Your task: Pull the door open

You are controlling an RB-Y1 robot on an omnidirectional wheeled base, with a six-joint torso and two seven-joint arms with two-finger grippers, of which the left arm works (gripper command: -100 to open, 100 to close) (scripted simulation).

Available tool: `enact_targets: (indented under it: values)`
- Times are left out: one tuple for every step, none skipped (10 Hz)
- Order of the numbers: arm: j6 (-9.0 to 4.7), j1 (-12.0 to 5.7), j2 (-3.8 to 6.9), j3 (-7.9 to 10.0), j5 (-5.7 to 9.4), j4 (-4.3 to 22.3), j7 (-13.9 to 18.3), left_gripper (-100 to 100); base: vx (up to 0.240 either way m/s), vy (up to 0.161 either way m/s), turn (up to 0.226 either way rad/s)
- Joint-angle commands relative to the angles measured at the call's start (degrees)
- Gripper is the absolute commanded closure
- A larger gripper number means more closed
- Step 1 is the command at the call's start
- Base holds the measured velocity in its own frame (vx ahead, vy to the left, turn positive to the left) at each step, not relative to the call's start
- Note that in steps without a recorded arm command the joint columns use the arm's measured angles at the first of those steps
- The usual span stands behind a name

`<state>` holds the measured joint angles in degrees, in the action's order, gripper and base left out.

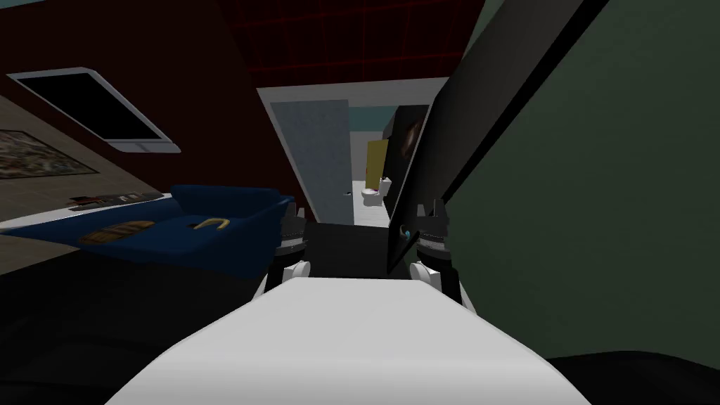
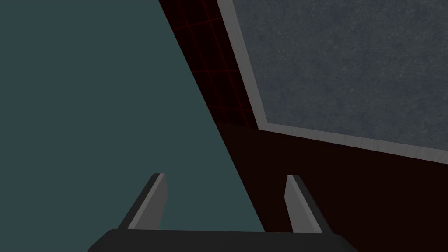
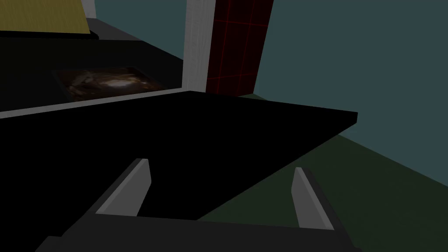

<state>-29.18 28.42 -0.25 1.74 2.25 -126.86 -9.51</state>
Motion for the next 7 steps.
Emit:
enact_targets:
  values:
    - [-0.34,-0.63,0.58,0.08,0.13,1.9,0.3,-100,0.032,0.087,-0.043]
    - [-0.56,-1.04,0.91,0.12,0.22,3.1,0.5,-100,0.156,0.012,-0.055]
    - [-0.79,-1.47,1.25,0.18,0.31,4.4,0.7,-100,0.146,-0.004,-0.038]
    - [-0.94,-1.76,1.45,0.21,0.37,5.3,0.8,-100,0.115,-0.016,-0.028]
    - [-1.1,-2.06,1.65,0.25,0.43,6.2,1.0,-100,0.097,-0.011,-0.022]
    - [-1.26,-2.35,1.85,0.28,0.49,7.1,1.1,-100,0.085,0.009,-0.031]
    - [-1.6,-2.99,2.26,0.36,0.63,9.0,1.4,-100,0.111,0.028,-0.052]
